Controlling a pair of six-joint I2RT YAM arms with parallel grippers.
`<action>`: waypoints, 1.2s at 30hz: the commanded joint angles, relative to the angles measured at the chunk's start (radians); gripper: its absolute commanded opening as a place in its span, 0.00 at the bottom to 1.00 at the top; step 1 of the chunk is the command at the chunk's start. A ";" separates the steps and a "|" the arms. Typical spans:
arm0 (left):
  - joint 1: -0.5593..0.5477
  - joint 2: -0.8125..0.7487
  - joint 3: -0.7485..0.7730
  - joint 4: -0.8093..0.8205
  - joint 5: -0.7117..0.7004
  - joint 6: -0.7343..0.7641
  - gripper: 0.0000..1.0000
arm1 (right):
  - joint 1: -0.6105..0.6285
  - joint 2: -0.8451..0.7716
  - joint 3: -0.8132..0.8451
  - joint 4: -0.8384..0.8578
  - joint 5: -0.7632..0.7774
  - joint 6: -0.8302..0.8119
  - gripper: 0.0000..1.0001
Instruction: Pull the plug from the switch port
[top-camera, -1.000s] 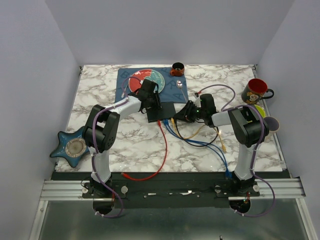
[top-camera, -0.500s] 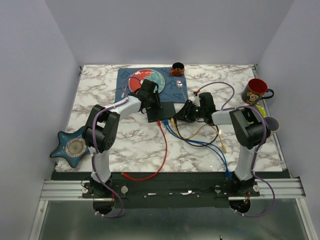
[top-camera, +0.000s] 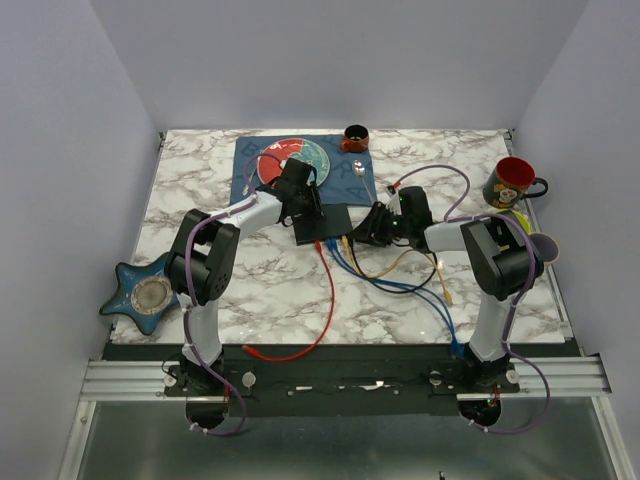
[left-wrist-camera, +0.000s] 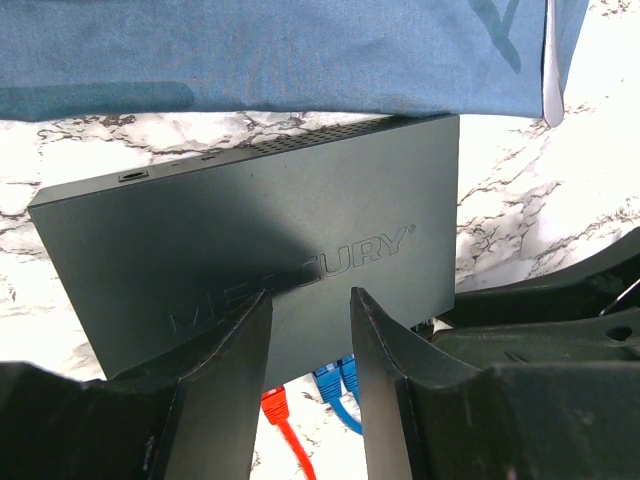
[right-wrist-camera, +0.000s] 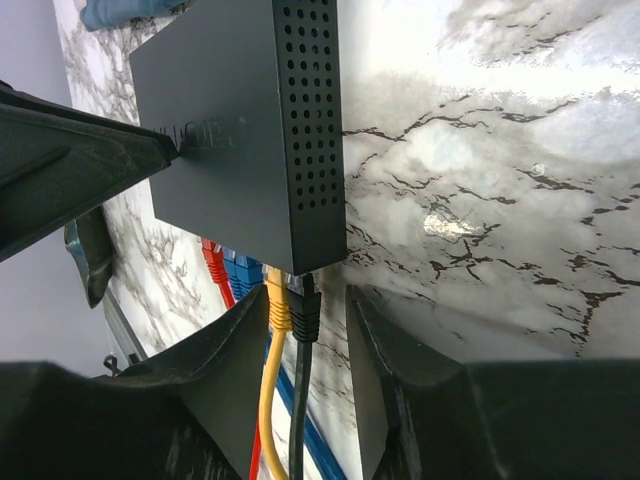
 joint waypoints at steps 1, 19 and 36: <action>0.002 0.034 -0.003 -0.045 0.021 0.006 0.49 | 0.015 0.004 -0.029 -0.060 0.003 -0.025 0.45; 0.002 0.036 -0.008 -0.046 0.024 0.007 0.50 | 0.029 0.063 0.050 -0.079 0.003 0.047 0.40; 0.005 0.024 -0.015 -0.052 0.020 0.017 0.50 | 0.025 0.054 0.033 -0.059 0.046 0.095 0.31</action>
